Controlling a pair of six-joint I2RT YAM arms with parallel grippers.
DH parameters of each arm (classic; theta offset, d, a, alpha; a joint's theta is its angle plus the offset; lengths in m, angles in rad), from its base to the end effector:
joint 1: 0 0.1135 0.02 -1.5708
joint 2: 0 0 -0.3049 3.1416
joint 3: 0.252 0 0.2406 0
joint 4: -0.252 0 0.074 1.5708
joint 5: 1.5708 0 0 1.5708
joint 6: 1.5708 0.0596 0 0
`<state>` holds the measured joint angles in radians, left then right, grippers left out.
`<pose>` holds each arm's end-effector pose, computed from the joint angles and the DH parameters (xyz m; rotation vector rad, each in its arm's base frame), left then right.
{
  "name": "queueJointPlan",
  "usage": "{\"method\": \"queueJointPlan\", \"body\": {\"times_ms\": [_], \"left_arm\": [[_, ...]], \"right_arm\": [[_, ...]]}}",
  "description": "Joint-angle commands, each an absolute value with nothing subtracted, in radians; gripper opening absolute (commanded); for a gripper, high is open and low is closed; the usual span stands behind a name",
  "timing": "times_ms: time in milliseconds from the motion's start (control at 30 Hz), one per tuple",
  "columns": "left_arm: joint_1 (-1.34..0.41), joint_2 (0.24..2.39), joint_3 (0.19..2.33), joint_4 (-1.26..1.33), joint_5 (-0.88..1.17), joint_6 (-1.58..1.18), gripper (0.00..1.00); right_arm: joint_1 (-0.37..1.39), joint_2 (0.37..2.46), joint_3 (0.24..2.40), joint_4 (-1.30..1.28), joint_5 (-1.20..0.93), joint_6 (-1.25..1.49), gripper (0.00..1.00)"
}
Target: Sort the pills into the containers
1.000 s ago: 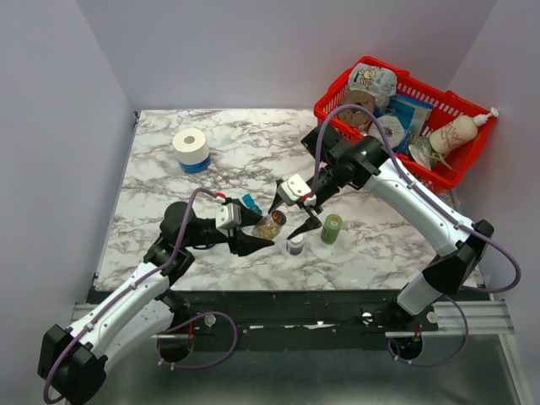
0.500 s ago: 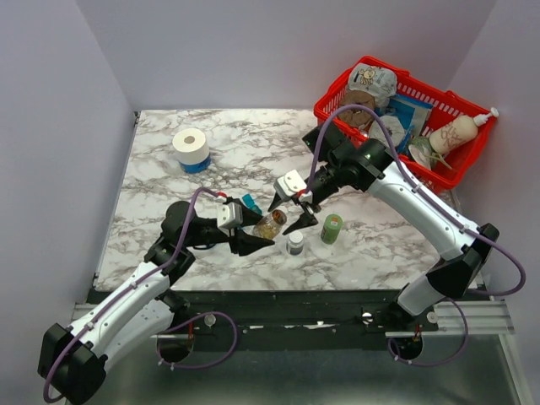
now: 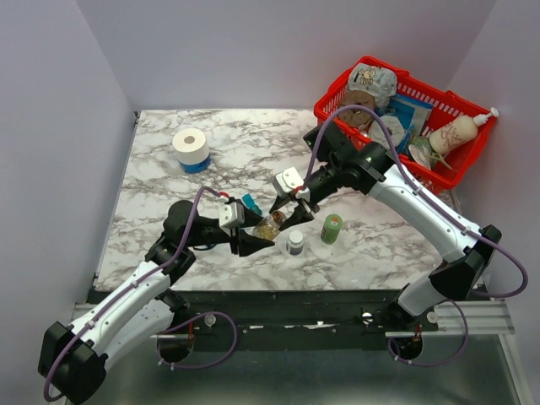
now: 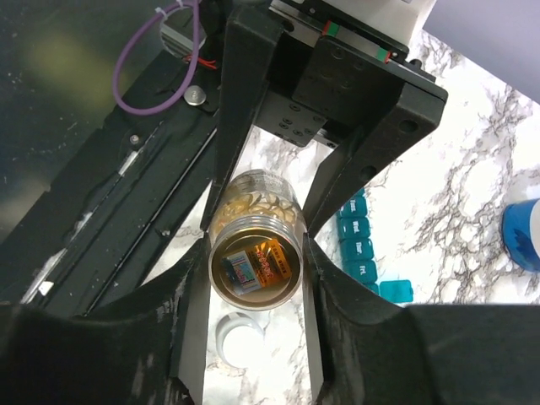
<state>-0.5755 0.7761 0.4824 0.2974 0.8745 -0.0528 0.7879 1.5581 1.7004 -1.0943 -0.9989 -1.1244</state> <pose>0.1052 -0.1227 0.3175 1.0918 1.2962 -1.1579 0.1760 0.2479 0.4243 -1.9970 0.9450 1.0542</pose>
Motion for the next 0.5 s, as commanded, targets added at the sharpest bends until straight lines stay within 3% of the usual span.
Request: {"method": "queueJointPlan", "body": {"times_ms": [0,167,367,467], "left_arm": [[-0.575,0.766,0.497,0.396,0.804,-0.046,0.0],[-0.581,0.72,0.439,0.565,0.603,-0.069,0.0],[-0.664,0.764,0.44,0.663,0.199,-0.051,0.0],[-0.696,0.817,0.463,0.681,0.141,-0.044,0.0]], "right_arm": [[0.798,1.539,1.657,-0.985,-0.956,-0.959,0.38],[0.796,1.577,1.626,-0.826,-0.829,-0.56,0.26],[0.792,1.601,1.491,-0.622,-0.574,-0.09,0.24],[0.79,1.624,1.496,-0.61,-0.569,-0.038,0.27]]}}
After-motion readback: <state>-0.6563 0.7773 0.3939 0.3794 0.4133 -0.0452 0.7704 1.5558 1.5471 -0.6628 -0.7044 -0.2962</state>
